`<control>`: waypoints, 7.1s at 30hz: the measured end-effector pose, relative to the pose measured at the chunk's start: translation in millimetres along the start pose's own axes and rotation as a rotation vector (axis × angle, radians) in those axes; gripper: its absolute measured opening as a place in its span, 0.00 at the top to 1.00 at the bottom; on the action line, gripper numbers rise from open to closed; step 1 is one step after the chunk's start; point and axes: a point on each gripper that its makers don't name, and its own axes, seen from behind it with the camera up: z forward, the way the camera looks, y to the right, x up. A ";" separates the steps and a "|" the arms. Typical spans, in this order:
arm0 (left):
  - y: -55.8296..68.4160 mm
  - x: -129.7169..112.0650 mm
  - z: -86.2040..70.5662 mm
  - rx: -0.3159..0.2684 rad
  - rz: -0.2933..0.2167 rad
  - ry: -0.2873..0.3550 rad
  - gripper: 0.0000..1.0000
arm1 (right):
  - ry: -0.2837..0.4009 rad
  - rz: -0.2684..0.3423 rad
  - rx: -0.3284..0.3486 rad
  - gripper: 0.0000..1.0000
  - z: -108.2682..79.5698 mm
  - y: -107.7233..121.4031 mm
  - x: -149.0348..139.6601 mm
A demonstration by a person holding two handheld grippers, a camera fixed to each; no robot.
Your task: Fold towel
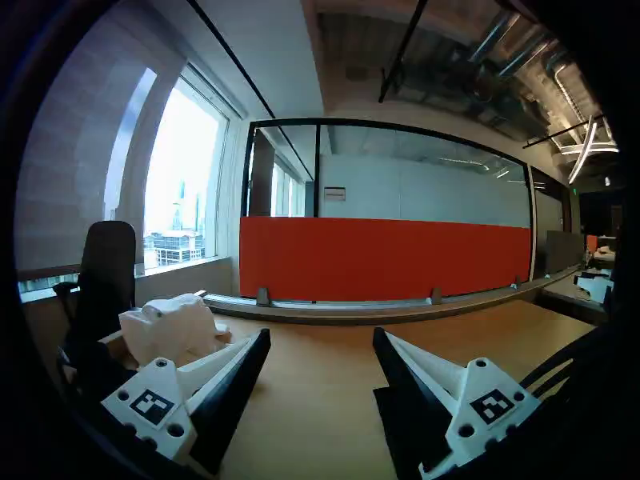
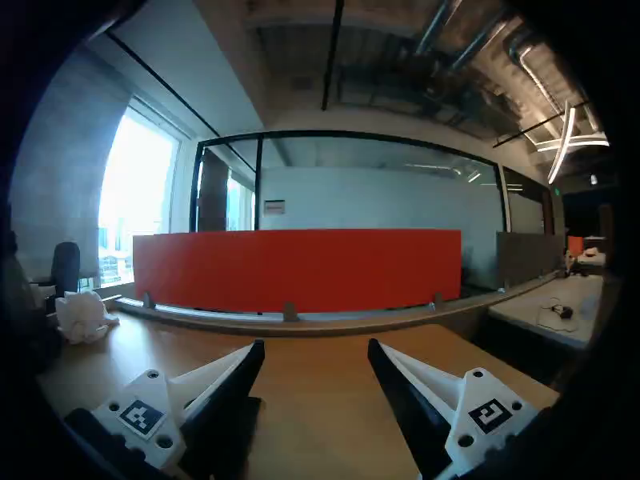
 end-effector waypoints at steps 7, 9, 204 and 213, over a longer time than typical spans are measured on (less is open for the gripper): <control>-0.5 29.7 0.9 0.008 0.008 -0.008 0.05 | 0.002 -0.011 0.010 0.00 1.2 -7.8 47.6; -1.4 38.5 0.9 0.013 0.011 -0.010 0.05 | 0.004 -0.013 0.012 0.00 2.0 -9.4 59.6; 127.0 -198.1 -102.1 -0.538 0.245 -0.887 0.84 | -0.743 -0.319 0.736 0.82 -104.0 -128.1 -177.0; 132.7 -164.3 -106.4 -0.536 0.231 -0.866 0.84 | -0.721 -0.304 0.727 0.82 -108.6 -123.9 -141.8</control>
